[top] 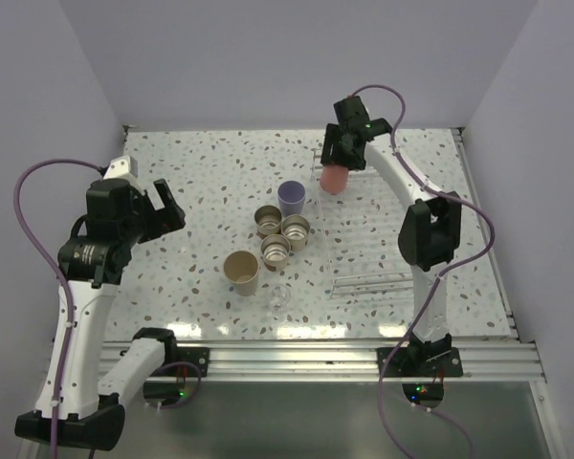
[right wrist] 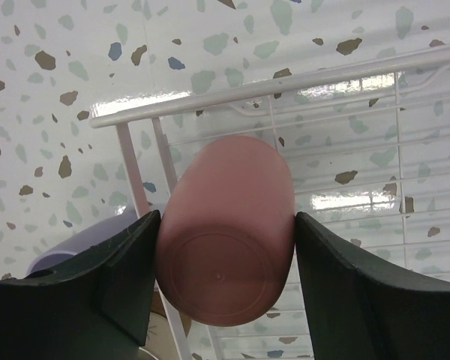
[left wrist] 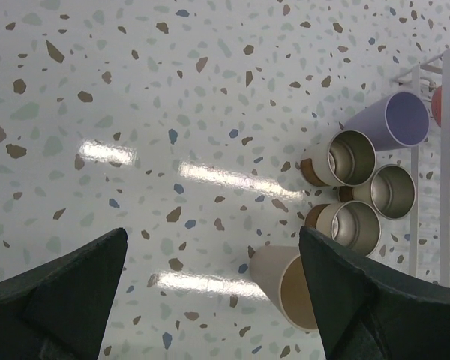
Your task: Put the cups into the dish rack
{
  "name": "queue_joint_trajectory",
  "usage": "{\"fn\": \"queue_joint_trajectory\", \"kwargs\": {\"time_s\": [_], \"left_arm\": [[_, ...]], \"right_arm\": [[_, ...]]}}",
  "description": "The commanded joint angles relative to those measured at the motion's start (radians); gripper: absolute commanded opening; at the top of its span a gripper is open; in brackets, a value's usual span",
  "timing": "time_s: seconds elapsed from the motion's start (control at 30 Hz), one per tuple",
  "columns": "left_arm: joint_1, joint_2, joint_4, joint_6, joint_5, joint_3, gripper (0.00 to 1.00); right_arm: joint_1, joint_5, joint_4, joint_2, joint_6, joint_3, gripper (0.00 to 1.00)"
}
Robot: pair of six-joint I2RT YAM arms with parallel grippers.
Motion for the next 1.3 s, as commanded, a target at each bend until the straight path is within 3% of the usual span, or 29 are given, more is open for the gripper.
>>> {"fn": "queue_joint_trajectory", "kwargs": {"time_s": [0.0,0.3,0.33,0.37,0.4,0.43,0.5,0.63,0.9,1.07,1.27], "left_arm": [[-0.003,-0.023,-0.036,0.031,0.018,0.04,1.0],[-0.004,-0.015,-0.035,0.068,0.022,0.03,1.0],[-0.003,-0.017,-0.029,0.074,0.035,0.028,1.0],[-0.004,-0.017,-0.027,0.075,0.035,0.023,1.0],[-0.004,-0.015,-0.027,0.075,0.039,0.02,1.0],[-0.004,-0.017,-0.026,0.075,0.045,0.017,1.0],[-0.009,-0.015,-0.027,0.074,0.049,0.013,1.0],[-0.026,-0.018,-0.026,0.071,0.056,0.011,1.0],[-0.066,-0.024,-0.021,0.063,0.148,-0.07,1.0],[-0.076,-0.015,-0.048,0.048,0.243,-0.206,1.0],[-0.11,0.002,-0.035,-0.001,0.26,-0.257,0.96]], "right_arm": [[0.011,0.031,0.062,0.018,0.028,0.002,0.0],[0.036,0.064,0.051,0.049,0.037,0.005,0.0],[0.037,0.066,0.046,0.049,0.039,0.013,0.04],[0.037,0.067,0.045,0.049,0.037,0.014,0.16],[0.039,0.067,0.043,0.048,0.039,0.016,0.4],[0.042,0.067,0.042,0.045,0.04,0.017,0.57],[0.043,0.064,0.034,0.041,0.043,0.025,0.81],[0.048,0.074,-0.015,0.018,0.033,0.081,0.95],[0.047,0.08,-0.067,-0.24,-0.013,0.042,0.98],[0.048,-0.021,-0.01,-0.471,0.003,-0.217,0.98],[0.048,-0.106,0.063,-0.756,0.052,-0.548,0.98]]}}
